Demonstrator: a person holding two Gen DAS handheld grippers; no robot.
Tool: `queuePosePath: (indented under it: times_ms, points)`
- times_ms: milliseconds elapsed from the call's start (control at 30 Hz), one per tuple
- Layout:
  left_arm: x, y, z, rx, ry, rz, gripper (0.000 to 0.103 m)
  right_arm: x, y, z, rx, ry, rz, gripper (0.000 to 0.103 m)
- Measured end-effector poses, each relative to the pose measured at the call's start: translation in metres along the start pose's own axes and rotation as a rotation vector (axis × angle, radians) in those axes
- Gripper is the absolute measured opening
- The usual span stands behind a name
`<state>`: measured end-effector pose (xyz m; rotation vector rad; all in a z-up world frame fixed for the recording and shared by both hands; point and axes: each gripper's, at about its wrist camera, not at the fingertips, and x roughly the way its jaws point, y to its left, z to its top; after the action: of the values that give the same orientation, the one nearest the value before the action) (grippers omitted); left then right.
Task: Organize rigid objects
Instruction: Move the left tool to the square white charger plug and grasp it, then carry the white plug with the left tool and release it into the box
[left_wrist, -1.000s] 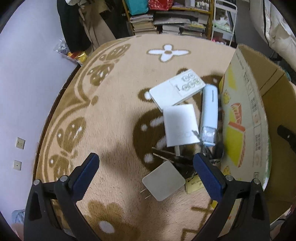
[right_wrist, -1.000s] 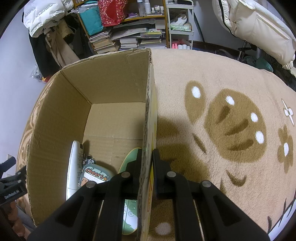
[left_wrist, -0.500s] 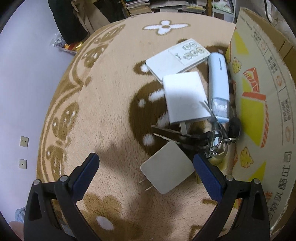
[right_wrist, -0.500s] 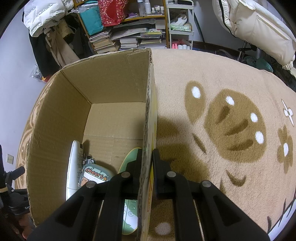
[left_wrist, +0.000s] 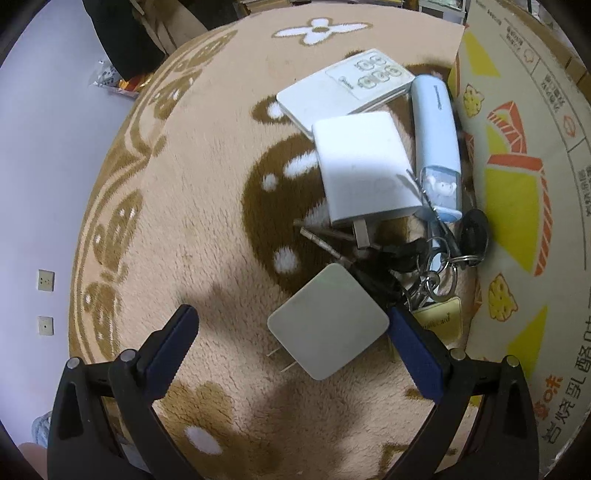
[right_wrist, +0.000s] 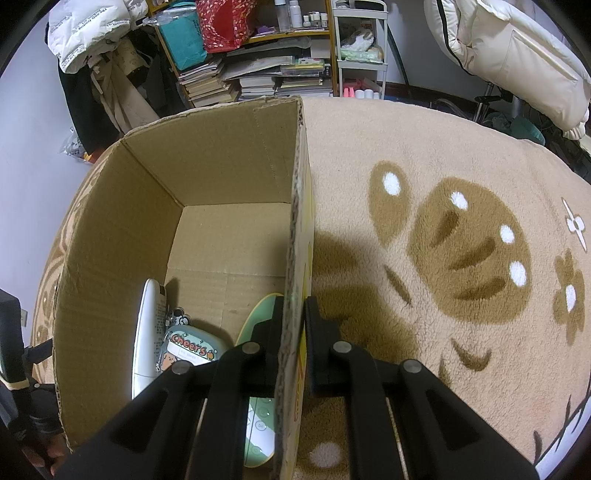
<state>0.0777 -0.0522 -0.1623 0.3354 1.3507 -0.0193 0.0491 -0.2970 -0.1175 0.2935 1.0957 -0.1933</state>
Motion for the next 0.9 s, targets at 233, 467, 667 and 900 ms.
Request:
queuePosePath:
  times_ms: [233,467,667,900]
  points:
    - [0.011,0.009,0.000,-0.046,0.037,-0.051,0.100,0.000,0.000,0.000,0.001,0.000,0.000,0.010]
    - [0.008,0.004,-0.001,-0.016,0.021,-0.126,0.072,0.000,0.001,0.000,0.000,0.000,-0.001,0.010]
    - [0.005,0.006,0.001,-0.020,0.014,-0.160,0.061,0.000,0.001,0.000,0.001,0.000,0.000,0.010]
    - [-0.002,0.003,0.001,-0.020,-0.017,-0.145,0.061,0.000,0.001,0.000,0.001,0.001,0.000,0.010]
